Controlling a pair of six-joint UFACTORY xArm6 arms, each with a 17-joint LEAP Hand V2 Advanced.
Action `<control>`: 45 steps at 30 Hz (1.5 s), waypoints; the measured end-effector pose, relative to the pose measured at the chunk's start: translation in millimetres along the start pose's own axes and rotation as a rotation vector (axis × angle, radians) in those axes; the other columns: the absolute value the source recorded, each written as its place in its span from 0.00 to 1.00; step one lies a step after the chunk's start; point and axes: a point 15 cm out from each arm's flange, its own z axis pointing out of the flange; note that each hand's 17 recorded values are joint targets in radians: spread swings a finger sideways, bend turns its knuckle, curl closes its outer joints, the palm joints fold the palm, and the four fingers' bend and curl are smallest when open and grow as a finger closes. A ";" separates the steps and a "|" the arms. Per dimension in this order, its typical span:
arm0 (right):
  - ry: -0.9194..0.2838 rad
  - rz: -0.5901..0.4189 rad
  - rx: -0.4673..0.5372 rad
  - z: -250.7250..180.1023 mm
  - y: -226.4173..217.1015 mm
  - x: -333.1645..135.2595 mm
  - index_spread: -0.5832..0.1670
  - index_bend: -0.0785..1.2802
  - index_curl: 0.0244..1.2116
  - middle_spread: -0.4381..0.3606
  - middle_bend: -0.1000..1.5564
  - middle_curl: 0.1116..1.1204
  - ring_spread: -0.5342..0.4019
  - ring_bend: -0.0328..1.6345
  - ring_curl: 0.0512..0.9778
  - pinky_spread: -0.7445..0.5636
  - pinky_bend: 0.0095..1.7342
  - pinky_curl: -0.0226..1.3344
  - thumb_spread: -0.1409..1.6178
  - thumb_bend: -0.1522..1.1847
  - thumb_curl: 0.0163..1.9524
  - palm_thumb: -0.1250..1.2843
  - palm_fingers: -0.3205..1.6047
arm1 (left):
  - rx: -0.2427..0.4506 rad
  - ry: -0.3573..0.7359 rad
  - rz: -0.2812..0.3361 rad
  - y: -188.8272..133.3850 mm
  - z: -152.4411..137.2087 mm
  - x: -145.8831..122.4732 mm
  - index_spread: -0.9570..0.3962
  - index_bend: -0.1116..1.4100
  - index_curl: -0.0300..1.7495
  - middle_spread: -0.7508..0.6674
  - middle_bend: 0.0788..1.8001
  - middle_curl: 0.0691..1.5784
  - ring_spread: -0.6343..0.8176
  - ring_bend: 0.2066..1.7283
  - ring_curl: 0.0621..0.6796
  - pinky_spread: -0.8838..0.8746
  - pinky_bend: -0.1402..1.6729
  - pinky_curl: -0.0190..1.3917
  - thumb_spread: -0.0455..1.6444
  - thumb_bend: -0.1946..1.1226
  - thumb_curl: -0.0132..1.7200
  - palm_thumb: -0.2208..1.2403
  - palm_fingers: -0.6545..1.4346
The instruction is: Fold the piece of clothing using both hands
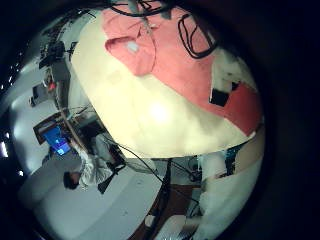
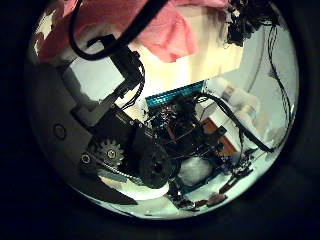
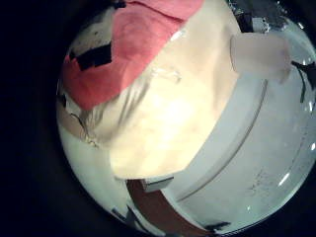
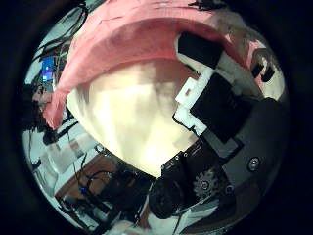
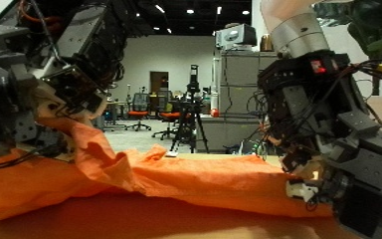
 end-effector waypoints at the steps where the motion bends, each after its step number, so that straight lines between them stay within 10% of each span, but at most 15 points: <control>1: 0.000 0.003 -0.008 -4.2 7.2 0.7 0.37 0.81 0.64 0.32 0.78 0.67 0.31 0.80 0.62 0.32 0.72 0.49 0.75 0.19 0.22 0.83 0.79 | -0.003 0.000 0.003 2.6 -0.6 0.0 0.23 0.19 0.46 0.13 0.52 0.31 0.00 0.42 0.55 0.07 0.68 0.32 0.63 0.13 0.18 0.71 0.86; 11: 0.000 0.026 -0.014 -50.3 66.7 2.2 0.42 0.86 0.66 0.34 0.81 0.69 0.33 0.83 0.65 0.36 0.74 0.54 0.76 0.16 0.24 0.85 0.76 | 0.001 0.025 0.045 34.6 -27.4 1.9 0.23 0.19 0.45 0.13 0.52 0.31 0.01 0.42 0.55 0.07 0.68 0.32 0.63 0.13 0.18 0.71 0.86; 24: 0.007 0.058 0.158 -134.0 29.5 16.5 0.45 0.87 0.65 0.36 0.82 0.69 0.34 0.84 0.63 0.37 0.73 0.56 0.76 0.11 0.27 0.86 0.77 | 0.064 0.000 0.007 25.8 -89.2 -20.0 0.23 0.19 0.45 0.13 0.52 0.30 0.01 0.42 0.55 0.07 0.69 0.31 0.63 0.13 0.18 0.71 0.86; 45: -0.096 0.143 0.095 -118.3 -118.7 40.8 0.46 0.89 0.64 0.36 0.83 0.68 0.35 0.86 0.64 0.38 0.73 0.60 0.76 0.11 0.30 0.85 0.75 | 0.172 0.006 -0.158 -145.8 -113.3 -84.1 0.24 0.19 0.46 0.13 0.52 0.31 0.01 0.41 0.55 0.08 0.68 0.32 0.63 0.13 0.19 0.72 0.85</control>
